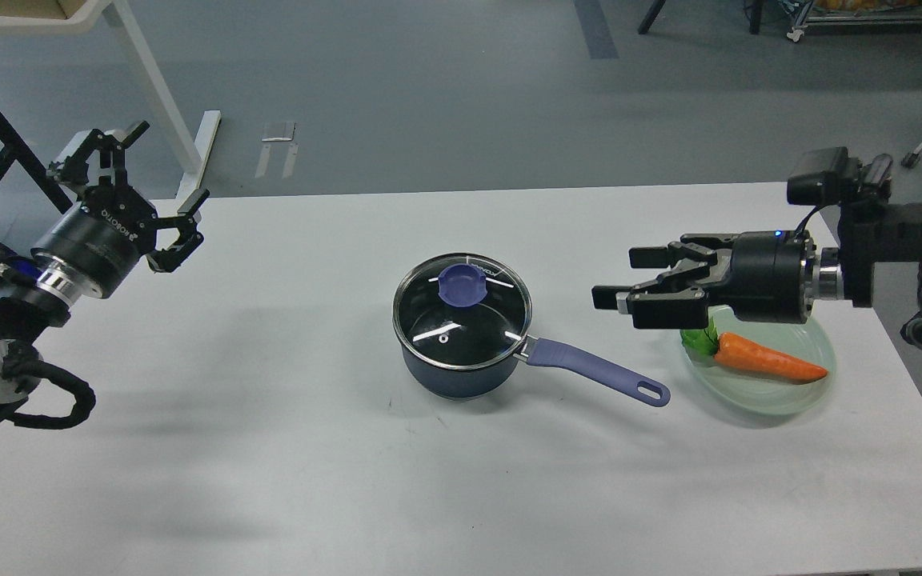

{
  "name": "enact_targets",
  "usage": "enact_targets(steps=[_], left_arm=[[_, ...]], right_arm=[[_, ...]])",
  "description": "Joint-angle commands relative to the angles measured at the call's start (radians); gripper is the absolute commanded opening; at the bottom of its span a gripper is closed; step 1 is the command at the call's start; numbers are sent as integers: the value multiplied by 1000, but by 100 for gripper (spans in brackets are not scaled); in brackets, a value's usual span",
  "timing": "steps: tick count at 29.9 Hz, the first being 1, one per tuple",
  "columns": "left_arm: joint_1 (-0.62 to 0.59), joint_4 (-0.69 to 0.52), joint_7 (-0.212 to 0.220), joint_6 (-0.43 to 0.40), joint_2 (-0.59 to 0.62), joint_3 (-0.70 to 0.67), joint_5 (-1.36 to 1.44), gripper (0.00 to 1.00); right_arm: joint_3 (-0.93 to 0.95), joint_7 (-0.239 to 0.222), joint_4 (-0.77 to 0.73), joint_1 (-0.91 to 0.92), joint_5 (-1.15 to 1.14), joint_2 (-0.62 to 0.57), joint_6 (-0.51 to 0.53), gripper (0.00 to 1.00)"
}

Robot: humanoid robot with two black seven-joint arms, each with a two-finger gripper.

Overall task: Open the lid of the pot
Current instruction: 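Lower the right gripper onto the purple pot handle and grasp it, then reach the left gripper over the pot and grasp the purple lid knob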

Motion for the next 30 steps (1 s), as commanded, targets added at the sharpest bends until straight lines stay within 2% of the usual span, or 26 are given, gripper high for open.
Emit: enact_targets(steps=[1,9,14,15,17,18,21,23,25,30], left_arm=[[0,-13,0,1,9,0,0,99],[-3,-16,0,3,9,0,0,99],[-12,-16,0,3,12,0,0,99],[-12,-18,0,5,11,1,0,99],[-14,-18,0,5,11,0,0,99],[-17,-16,0,5,11,0,0,99],[-50,-16,0,9,9,10,34,99],[-80,-13,0,17,6,10,123,99],[-107,-15,0,20,2,7,268,99],[-178,-34,0,21,-41,1,713,99]], right_arm=[[-61,0,-4,-3,-117,16,0,100],[-136,0,-59,-8,-134,82,3,98],[-148,0,-117,-8,-134,143,3,92],[-148,0,-119,-8,-134,149,6,88],[-148,0,-122,-5,-134,155,24,65],[-148,0,-123,-5,-134,157,34,57],[-148,0,-123,-1,-134,160,54,52],[-148,0,-123,0,-134,160,58,43],[-148,0,-123,0,-134,160,64,36],[-148,0,-125,5,-134,160,68,29]])
